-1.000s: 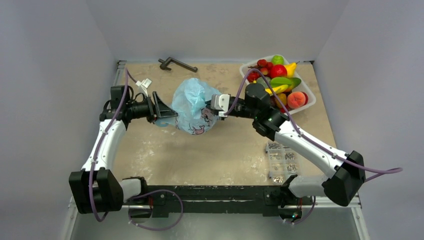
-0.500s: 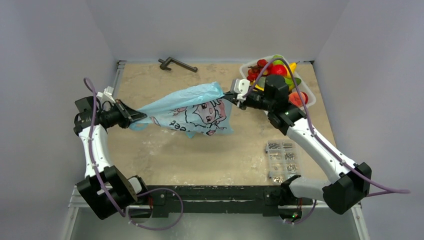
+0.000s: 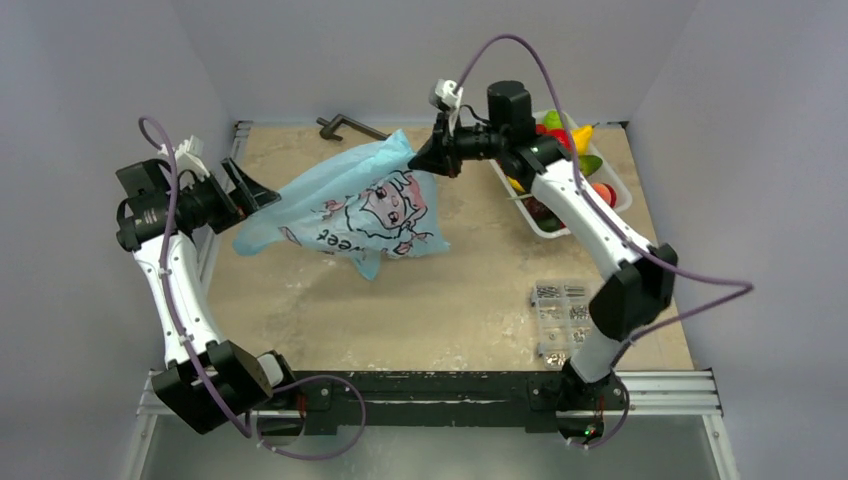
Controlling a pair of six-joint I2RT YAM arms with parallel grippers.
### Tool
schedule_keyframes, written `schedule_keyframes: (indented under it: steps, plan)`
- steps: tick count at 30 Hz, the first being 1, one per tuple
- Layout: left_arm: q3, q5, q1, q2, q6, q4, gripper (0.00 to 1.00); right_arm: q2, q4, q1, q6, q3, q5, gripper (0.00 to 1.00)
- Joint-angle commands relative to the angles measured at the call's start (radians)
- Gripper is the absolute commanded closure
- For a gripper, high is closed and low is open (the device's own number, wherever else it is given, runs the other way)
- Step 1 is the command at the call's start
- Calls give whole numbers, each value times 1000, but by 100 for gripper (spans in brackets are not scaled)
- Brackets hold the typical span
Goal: Place the fake fruits into the plastic bag and tie a complex knot
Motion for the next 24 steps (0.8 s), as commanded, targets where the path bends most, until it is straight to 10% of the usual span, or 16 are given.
schedule_keyframes:
  steps: [1,5,11,16,24]
  plan:
    - [136,-181,-1,12,68,-20,0,256,-129,-34,343,169,-35,100]
    - [199,-269,-5,18,158,20,0,417,-29,-36,489,261,114,97]
    - [223,-312,-86,-12,295,15,0,513,21,-58,524,363,273,4]
    - [213,-176,-105,-48,359,-31,0,515,-79,-127,485,415,241,1]
    - [307,-154,-126,-95,471,-92,0,236,-103,-147,326,-39,132,1]
